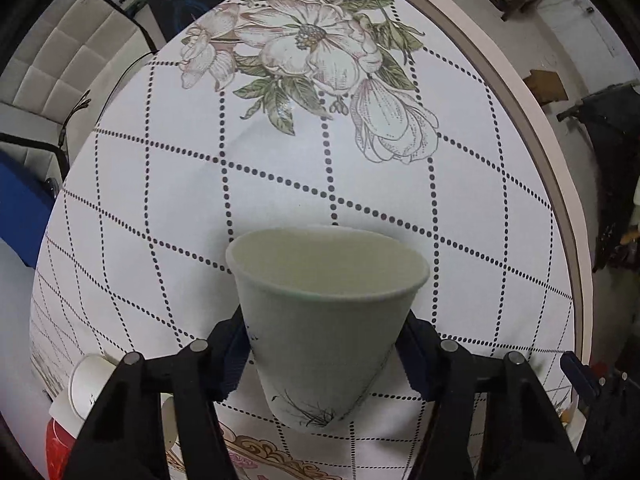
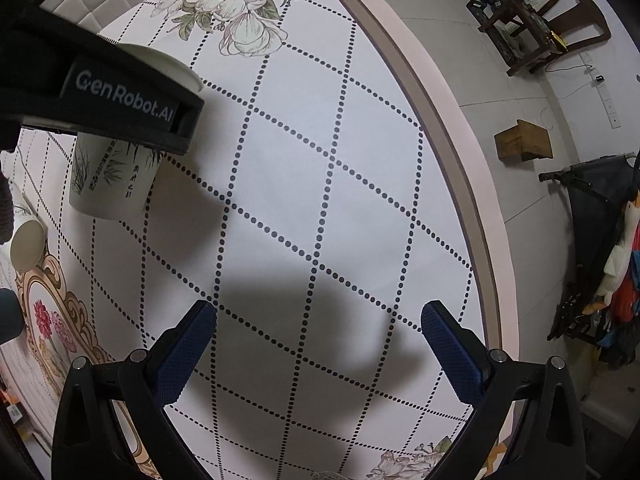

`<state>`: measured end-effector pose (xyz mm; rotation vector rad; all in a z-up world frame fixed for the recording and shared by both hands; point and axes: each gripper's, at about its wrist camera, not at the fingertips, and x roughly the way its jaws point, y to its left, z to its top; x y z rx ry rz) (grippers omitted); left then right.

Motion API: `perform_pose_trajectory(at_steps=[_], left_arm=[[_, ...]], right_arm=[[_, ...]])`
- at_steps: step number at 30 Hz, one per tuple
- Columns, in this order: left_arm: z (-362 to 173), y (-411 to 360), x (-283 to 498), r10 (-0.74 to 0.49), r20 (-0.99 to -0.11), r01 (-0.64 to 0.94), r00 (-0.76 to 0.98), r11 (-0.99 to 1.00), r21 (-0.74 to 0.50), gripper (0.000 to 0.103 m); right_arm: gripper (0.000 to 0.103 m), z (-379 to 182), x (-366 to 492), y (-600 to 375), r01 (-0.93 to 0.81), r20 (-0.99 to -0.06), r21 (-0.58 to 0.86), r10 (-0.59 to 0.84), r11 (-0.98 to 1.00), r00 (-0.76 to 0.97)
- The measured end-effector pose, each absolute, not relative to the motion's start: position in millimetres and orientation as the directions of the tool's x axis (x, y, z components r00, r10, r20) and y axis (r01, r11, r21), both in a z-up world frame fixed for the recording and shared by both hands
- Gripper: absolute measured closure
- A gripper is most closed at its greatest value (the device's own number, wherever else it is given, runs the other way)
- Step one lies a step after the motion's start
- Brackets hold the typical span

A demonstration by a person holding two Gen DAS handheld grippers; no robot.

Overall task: Flip cup upside down
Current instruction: 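Lift the cup with the left tool and set it beside the flower frame, open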

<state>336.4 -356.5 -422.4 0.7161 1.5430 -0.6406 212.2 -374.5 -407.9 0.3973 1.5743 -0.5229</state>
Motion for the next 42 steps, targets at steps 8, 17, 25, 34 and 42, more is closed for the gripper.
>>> perform_pose_trajectory(at_steps=[8, 17, 25, 34, 42], left_arm=[[-407.0, -321.1, 342.0, 0.022, -0.995, 0.672, -0.096, 0.739, -0.048, 0.042], [-390.2, -245.1, 297.9, -0.032, -0.986, 0.57, -0.164, 0.813, -0.121, 0.042], [-373.5, -177.7, 238.2, -0.044, -0.985, 0.474, -0.166, 0.872, -0.119, 0.042], [-375.6, -100.0, 182.0, -0.12, -0.962, 0.238, -0.244, 0.954, -0.18, 0.042], [-412.4, -76.1, 147.1, -0.131, -0.939, 0.127, -0.317, 0.976, -0.179, 0.042]], right_arm=[[0.0, -401.8, 199.0, -379.4, 0.553, -0.996, -0.085, -0.059, 0.829, -0.065], [0.0, -388.5, 164.6, -374.2, 0.518, -0.997, -0.076, -0.053, 0.852, -0.06], [0.0, -374.3, 114.1, -347.4, 0.45, -0.997, -0.069, -0.046, 0.89, -0.061], [0.0, -369.2, 54.4, -302.3, 0.377, -0.996, -0.049, -0.02, 0.925, -0.081], [0.0, -368.2, 16.6, -271.4, 0.334, -0.994, -0.054, -0.018, 0.941, -0.111]])
